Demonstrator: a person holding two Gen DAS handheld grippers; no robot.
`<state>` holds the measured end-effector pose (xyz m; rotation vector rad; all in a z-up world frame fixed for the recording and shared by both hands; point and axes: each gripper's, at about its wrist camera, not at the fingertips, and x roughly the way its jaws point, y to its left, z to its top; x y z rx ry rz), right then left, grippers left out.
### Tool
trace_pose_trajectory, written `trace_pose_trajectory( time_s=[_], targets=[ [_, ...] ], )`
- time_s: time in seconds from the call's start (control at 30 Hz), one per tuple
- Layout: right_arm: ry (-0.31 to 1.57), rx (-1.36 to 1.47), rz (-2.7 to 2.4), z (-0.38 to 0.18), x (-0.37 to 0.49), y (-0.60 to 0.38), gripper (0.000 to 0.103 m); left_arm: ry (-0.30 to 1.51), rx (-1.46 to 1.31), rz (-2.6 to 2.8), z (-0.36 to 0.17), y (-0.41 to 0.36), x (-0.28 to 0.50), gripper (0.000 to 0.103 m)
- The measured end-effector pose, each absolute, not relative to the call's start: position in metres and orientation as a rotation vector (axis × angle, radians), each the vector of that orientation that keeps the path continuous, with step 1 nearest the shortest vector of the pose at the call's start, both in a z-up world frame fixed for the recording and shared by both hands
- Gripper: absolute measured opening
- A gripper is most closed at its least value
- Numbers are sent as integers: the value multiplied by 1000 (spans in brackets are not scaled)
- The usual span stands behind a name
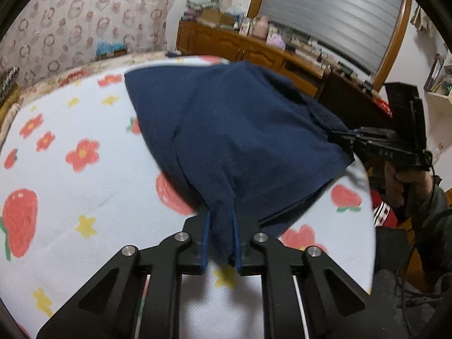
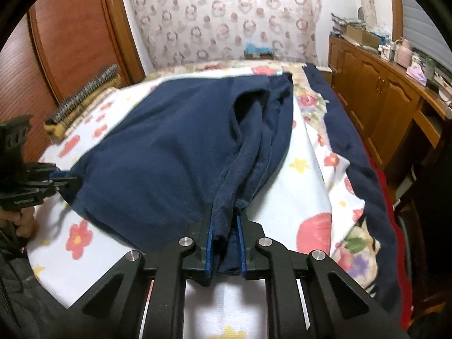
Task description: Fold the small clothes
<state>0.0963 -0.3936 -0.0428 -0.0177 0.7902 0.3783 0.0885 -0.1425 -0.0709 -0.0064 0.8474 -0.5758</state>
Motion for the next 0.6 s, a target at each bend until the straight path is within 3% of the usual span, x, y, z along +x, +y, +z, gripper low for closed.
trace_pose_trajectory(
  time_s=[0.27, 0.6],
  targets=[
    [645, 46, 406, -9, 95, -400, 12, 722, -47, -573, -20, -135, 98, 13],
    [606, 89, 380, 11, 163, -397, 12, 710, -58, -514, 8, -125, 190, 13]
  ],
)
